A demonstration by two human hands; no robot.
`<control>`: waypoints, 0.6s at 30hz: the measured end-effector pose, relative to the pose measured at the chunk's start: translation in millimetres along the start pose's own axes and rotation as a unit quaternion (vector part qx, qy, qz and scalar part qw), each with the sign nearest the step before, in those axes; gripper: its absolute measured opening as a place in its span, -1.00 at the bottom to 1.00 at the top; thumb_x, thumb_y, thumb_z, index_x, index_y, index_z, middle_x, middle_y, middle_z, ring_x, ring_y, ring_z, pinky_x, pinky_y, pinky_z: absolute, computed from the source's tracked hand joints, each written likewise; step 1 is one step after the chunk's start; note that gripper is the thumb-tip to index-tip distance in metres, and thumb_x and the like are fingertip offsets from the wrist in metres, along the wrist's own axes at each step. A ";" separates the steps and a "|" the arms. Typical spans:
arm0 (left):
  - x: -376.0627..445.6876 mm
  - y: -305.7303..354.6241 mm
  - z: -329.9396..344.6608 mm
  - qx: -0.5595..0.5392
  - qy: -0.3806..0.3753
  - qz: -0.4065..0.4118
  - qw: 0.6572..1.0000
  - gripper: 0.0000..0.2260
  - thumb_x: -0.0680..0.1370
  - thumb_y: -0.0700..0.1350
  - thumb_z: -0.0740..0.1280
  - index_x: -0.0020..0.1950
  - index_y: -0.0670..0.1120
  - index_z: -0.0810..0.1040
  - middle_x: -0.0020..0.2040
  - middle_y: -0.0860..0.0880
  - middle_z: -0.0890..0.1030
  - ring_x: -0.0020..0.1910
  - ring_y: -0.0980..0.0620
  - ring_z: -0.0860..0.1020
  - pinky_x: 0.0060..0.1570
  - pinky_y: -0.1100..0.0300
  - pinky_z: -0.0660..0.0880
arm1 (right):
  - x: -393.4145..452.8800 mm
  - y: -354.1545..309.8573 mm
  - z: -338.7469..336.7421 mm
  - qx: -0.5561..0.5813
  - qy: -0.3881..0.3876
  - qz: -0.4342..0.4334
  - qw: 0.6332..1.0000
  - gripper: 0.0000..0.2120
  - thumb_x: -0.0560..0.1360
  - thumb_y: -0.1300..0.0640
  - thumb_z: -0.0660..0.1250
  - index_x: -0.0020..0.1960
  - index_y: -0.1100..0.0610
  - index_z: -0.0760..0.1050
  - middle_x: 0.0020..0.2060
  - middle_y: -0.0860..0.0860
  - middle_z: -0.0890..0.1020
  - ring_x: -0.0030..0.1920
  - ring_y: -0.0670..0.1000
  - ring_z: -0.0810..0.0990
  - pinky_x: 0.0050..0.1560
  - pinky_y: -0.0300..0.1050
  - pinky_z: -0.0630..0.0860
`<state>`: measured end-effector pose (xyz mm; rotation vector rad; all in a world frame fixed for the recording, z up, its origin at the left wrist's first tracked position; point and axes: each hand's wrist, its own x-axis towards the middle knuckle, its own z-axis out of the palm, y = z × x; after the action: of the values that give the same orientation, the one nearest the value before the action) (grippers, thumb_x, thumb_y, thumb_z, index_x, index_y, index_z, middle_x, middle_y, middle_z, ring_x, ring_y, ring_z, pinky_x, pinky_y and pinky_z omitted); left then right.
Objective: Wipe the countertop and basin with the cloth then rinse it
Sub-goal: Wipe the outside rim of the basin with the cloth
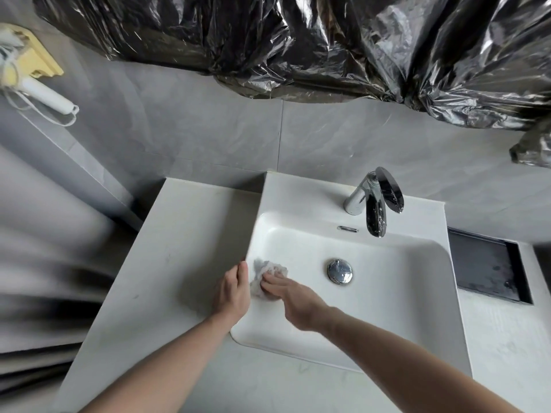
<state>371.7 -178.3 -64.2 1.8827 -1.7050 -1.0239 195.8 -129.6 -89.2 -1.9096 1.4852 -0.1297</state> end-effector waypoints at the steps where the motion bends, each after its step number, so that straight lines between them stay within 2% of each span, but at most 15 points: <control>1: -0.4 -0.1 0.5 0.011 0.001 0.008 1.000 -0.65 0.68 0.02 0.02 -0.18 -0.10 0.42 -0.03 -0.25 0.64 0.03 -0.32 0.55 -0.05 -0.06 0.45 | 7.0 8.3 -3.4 -0.013 0.010 0.007 1.000 -0.16 0.44 0.49 0.06 0.64 -0.03 0.20 0.63 -0.20 0.14 0.59 -0.19 0.01 0.63 -0.14 0.05; 3: -0.1 -1.3 1.9 0.015 -0.001 0.012 1.000 -0.65 0.66 0.05 0.00 -0.16 -0.09 0.42 -0.01 -0.25 0.64 0.05 -0.32 0.55 -0.03 -0.07 0.45 | 25.5 29.3 -9.3 -0.038 0.038 0.024 0.998 -0.20 0.45 0.46 0.10 0.64 0.03 0.22 0.64 -0.09 0.18 0.66 0.05 0.06 0.64 0.01 0.08; 6: 2.7 -4.1 3.9 -0.016 0.010 -0.020 1.000 -0.63 0.69 0.04 0.07 -0.14 -0.16 0.48 -0.04 -0.19 0.66 0.06 -0.29 0.56 -0.08 -0.02 0.43 | 51.0 46.3 -19.8 -0.019 0.074 0.070 0.995 -0.29 0.52 0.40 0.10 0.64 0.06 0.22 0.65 0.02 0.16 0.66 0.23 -0.01 0.66 0.04 -0.06; 8: 3.5 -4.8 4.9 -0.030 0.010 -0.028 0.999 -0.64 0.70 0.01 0.10 -0.15 -0.17 0.48 -0.06 -0.19 0.65 0.04 -0.29 0.57 -0.12 0.00 0.39 | 62.3 41.7 -21.0 0.025 0.075 0.126 0.989 -0.34 0.60 0.35 0.06 0.67 0.03 0.14 0.68 -0.01 0.04 0.67 0.21 -0.11 0.65 0.00 -0.12; 11: 3.4 -4.0 5.4 -0.037 0.008 -0.029 0.999 -0.63 0.70 0.01 0.11 -0.20 -0.16 0.44 -0.11 -0.19 0.64 0.01 -0.28 0.56 -0.14 0.02 0.36 | 73.0 20.4 -12.9 0.075 0.082 0.147 0.983 -0.36 0.63 0.31 0.04 0.67 -0.03 0.11 0.68 -0.11 0.02 0.67 0.14 -0.05 0.63 0.00 0.01; 13: 3.8 -4.2 5.1 -0.040 0.006 -0.034 0.999 -0.63 0.69 0.03 0.11 -0.24 -0.11 0.39 -0.14 -0.18 0.63 -0.02 -0.28 0.56 -0.15 0.02 0.36 | 71.8 3.9 -5.6 0.104 0.088 0.122 0.983 -0.37 0.62 0.29 0.05 0.66 -0.03 0.15 0.66 -0.15 0.10 0.65 0.09 0.07 0.60 -0.03 0.16; 15: 3.9 -4.0 4.2 -0.051 0.003 -0.036 0.998 -0.62 0.69 0.03 0.11 -0.28 -0.10 0.35 -0.21 -0.18 0.59 -0.05 -0.30 0.55 -0.16 -0.01 0.36 | 60.2 -10.5 -2.7 0.140 0.103 0.092 0.980 -0.40 0.61 0.31 0.07 0.62 0.02 0.25 0.63 -0.14 0.22 0.61 0.01 0.18 0.52 -0.19 0.20; 18: 3.4 -4.6 3.8 -0.061 0.000 -0.026 0.998 -0.61 0.68 0.05 0.11 -0.31 -0.05 0.32 -0.28 -0.14 0.54 -0.10 -0.31 0.53 -0.19 0.01 0.34 | 30.8 -26.5 -3.1 0.190 0.088 0.063 0.976 -0.52 0.58 0.34 0.11 0.41 0.02 0.48 0.50 -0.15 0.44 0.46 -0.14 0.39 0.42 -0.27 0.29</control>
<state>371.9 -180.1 -70.8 1.8573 -1.5631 -1.1215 226.2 -155.7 -81.8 -1.5254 1.5618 -0.4991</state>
